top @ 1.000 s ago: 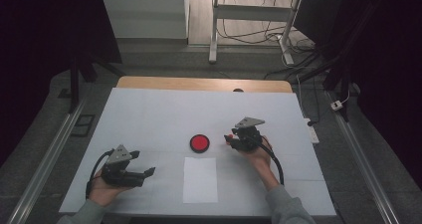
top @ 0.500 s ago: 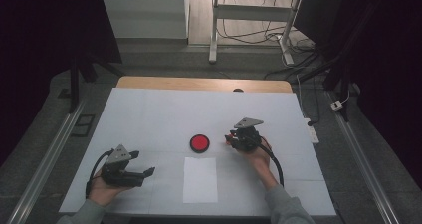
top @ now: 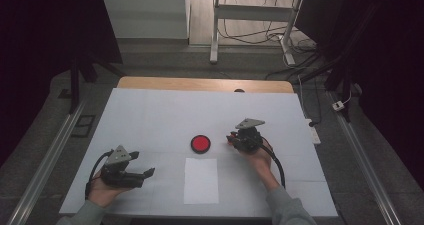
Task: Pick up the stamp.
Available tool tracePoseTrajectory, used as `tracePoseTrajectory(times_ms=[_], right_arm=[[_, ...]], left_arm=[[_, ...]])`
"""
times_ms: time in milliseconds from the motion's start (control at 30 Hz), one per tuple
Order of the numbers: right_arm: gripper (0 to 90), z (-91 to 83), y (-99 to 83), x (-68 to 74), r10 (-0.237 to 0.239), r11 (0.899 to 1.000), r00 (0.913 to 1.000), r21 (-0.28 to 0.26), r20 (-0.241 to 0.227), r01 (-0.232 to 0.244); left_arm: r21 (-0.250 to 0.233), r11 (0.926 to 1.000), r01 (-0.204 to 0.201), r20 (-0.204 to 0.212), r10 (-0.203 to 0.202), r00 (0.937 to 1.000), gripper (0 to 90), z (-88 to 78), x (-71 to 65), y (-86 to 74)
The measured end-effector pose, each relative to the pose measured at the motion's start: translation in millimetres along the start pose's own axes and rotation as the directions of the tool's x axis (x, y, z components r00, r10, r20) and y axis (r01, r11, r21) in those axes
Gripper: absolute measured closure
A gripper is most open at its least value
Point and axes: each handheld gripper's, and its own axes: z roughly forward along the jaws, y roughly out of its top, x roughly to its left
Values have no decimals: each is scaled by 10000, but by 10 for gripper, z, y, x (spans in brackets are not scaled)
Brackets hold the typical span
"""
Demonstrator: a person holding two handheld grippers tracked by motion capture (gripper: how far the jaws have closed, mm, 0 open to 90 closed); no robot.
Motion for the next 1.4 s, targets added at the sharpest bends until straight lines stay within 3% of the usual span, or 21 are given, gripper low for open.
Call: tracePoseTrajectory(times_ms=[600,800,1100,1400], right_arm=[[718,-162,65,-20,138,9974,9999,-702,-7,-138],[718,-290,113,-11,334,9900,9992,-1362,-202,-359],[718,-393,142,-2,433,9826,9987,-1796,-266,-474],[718,-487,182,35,514,9747,9967,-2142,-636,-640]], left_arm=[[-1,10000,7,-17,-7,10000,146,9,-1,-4],[-13,10000,15,-27,-15,10000,146,9,3,-5],[-18,10000,-1,-40,1,10000,145,14,3,-7],[28,10000,4,-59,-4,10000,145,26,-2,-12]])
